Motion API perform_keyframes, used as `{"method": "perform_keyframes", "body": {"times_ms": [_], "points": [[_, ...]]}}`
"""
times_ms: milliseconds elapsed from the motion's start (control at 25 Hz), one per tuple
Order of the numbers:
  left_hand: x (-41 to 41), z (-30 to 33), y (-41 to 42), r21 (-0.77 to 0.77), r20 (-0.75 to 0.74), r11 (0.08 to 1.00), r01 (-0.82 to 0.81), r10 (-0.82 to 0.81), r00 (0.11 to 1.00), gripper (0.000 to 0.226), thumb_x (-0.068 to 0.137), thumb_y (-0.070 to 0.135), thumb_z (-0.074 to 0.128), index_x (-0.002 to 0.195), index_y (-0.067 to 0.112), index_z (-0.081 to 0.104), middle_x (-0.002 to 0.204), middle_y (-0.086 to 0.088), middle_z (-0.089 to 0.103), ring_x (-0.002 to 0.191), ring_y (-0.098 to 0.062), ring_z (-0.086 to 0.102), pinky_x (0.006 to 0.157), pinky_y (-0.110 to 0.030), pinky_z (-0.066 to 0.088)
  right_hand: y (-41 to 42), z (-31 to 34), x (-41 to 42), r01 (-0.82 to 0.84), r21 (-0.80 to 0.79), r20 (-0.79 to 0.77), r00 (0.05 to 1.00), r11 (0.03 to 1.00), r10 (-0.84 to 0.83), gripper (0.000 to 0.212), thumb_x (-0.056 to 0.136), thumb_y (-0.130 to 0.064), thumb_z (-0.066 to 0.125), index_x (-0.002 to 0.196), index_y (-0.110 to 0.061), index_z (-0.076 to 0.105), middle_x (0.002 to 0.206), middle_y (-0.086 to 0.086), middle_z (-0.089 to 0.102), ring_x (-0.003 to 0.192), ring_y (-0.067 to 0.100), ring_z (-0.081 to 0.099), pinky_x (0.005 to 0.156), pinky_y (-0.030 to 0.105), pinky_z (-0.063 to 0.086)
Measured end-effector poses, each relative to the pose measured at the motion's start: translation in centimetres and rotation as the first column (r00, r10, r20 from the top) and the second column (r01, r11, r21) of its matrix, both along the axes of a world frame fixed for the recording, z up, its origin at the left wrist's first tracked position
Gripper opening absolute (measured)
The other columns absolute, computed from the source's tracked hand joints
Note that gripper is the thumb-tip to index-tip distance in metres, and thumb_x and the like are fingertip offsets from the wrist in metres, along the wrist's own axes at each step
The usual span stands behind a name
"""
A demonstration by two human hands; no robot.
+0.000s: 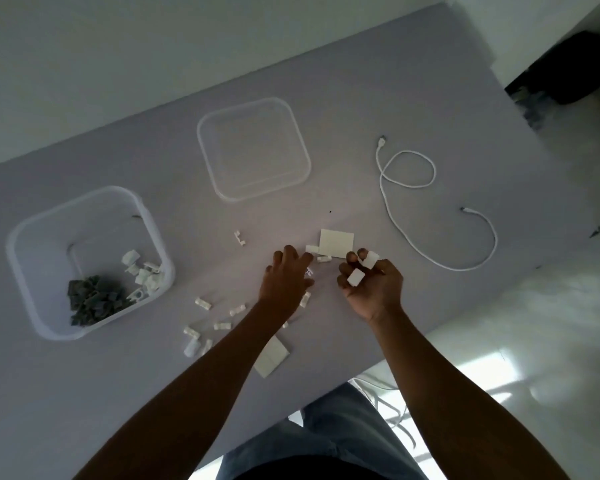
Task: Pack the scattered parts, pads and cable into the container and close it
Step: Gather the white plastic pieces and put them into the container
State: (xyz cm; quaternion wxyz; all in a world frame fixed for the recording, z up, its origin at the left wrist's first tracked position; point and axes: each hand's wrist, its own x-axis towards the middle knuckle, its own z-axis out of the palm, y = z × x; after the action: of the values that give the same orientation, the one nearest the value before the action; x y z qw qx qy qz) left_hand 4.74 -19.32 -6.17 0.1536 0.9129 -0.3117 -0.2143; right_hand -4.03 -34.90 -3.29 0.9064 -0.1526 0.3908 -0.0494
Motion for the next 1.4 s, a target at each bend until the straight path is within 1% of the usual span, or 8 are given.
{"method": "perform_keyframes", "body": {"times_ms": [240,440,640,760,920,1040,1200,1400], "points": [[0.9,-1.7,1.0,-0.155,-0.002,0.984,0.090,-0.091,0.996,0.019,0.089,0.007,0.064,0.108,0.007,0.064,0.104,-0.018,0.056,0.091,-0.030,0.055,0.075,-0.044,0.056,-1.3,-0.1,1.0,-0.257,-0.013,-0.016,0.966,0.966,0.256,0.027,0.075,-0.025,0.037,0.076,-0.010,0.059,0.074,0.006,0.049,0.058,0.017,0.036,0.049,0.026,0.015],[3.2,0.1,1.0,-0.299,-0.521,0.789,-0.536,0.335,0.785,0.015,0.088,0.008,0.068,0.103,0.010,0.069,0.090,-0.008,0.065,0.072,-0.018,0.063,0.069,-0.027,0.056,-1.4,-0.5,2.2,-0.419,-0.152,-0.209,0.899,0.895,0.385,0.045,0.091,-0.046,0.046,0.075,-0.008,0.064,0.065,0.005,0.050,0.049,0.015,0.036,0.045,0.021,0.015],[5.2,2.4,3.1,0.003,-0.998,0.286,-0.958,-0.063,-0.022,0.019,0.094,0.005,0.052,0.110,0.008,0.062,0.094,-0.007,0.064,0.081,-0.018,0.060,0.063,-0.024,0.055,0.6,-1.4,4.0,-0.642,-0.762,-0.597,0.746,0.084,0.295,0.026,0.086,-0.040,0.071,0.084,-0.015,0.079,0.055,-0.017,0.059,0.053,0.001,0.055,0.060,0.021,0.041],[5.6,3.5,4.6,0.104,-0.947,0.238,-0.966,-0.274,-0.170,0.021,0.087,0.008,0.047,0.102,0.011,0.062,0.094,-0.010,0.061,0.081,-0.021,0.057,0.062,-0.027,0.049,1.5,-1.4,5.0,-0.633,-0.717,-0.695,0.684,-0.293,0.223,0.023,0.085,-0.031,0.070,0.105,-0.019,0.075,0.088,-0.002,0.074,0.078,0.011,0.066,0.079,0.026,0.050],[5.6,5.0,6.1,0.132,-0.942,0.276,-0.952,-0.263,-0.207,0.023,0.084,0.025,0.039,0.082,0.012,0.058,0.081,-0.007,0.052,0.061,-0.017,0.048,0.049,-0.023,0.034,2.3,-2.0,5.9,-0.648,-0.629,-0.758,0.633,-0.428,0.156,0.018,0.086,-0.020,0.063,0.097,-0.012,0.074,0.097,0.010,0.073,0.092,0.028,0.066,0.078,0.034,0.051],[5.7,5.7,7.8,0.137,-0.990,0.345,-0.928,0.029,-0.136,0.038,0.092,0.041,0.051,0.062,0.019,0.044,0.057,0.002,0.037,0.044,-0.010,0.028,0.037,-0.019,0.018,3.2,-2.1,6.5,-0.587,-0.751,-0.659,0.692,-0.301,0.296,0.017,0.082,-0.023,0.074,0.096,-0.013,0.075,0.092,0.001,0.073,0.083,0.016,0.065,0.076,0.026,0.050],[5.1,6.6,13.5,0.157,-0.958,0.483,-0.862,0.288,-0.013,0.045,0.098,0.039,0.051,0.057,0.020,0.043,0.049,0.003,0.030,0.042,-0.011,0.020,0.042,-0.021,0.012,6.2,0.6,6.8,-0.628,-0.498,-0.295,0.771,0.598,0.564,0.016,0.081,-0.025,0.073,0.082,-0.011,0.066,0.064,-0.001,0.052,0.058,0.013,0.042,0.052,0.026,0.035],[2.3,5.8,20.9,0.099,-0.647,0.600,-0.794,0.645,0.408,0.028,0.094,0.035,0.060,0.083,0.009,0.064,0.058,-0.001,0.051,0.049,-0.017,0.043,0.047,-0.023,0.032,10.2,1.1,4.1,-0.657,-0.148,0.032,0.744,0.739,0.667,0.017,0.077,-0.024,0.045,0.077,-0.009,0.054,0.065,0.007,0.048,0.058,0.016,0.037,0.049,0.024,0.022]]}}
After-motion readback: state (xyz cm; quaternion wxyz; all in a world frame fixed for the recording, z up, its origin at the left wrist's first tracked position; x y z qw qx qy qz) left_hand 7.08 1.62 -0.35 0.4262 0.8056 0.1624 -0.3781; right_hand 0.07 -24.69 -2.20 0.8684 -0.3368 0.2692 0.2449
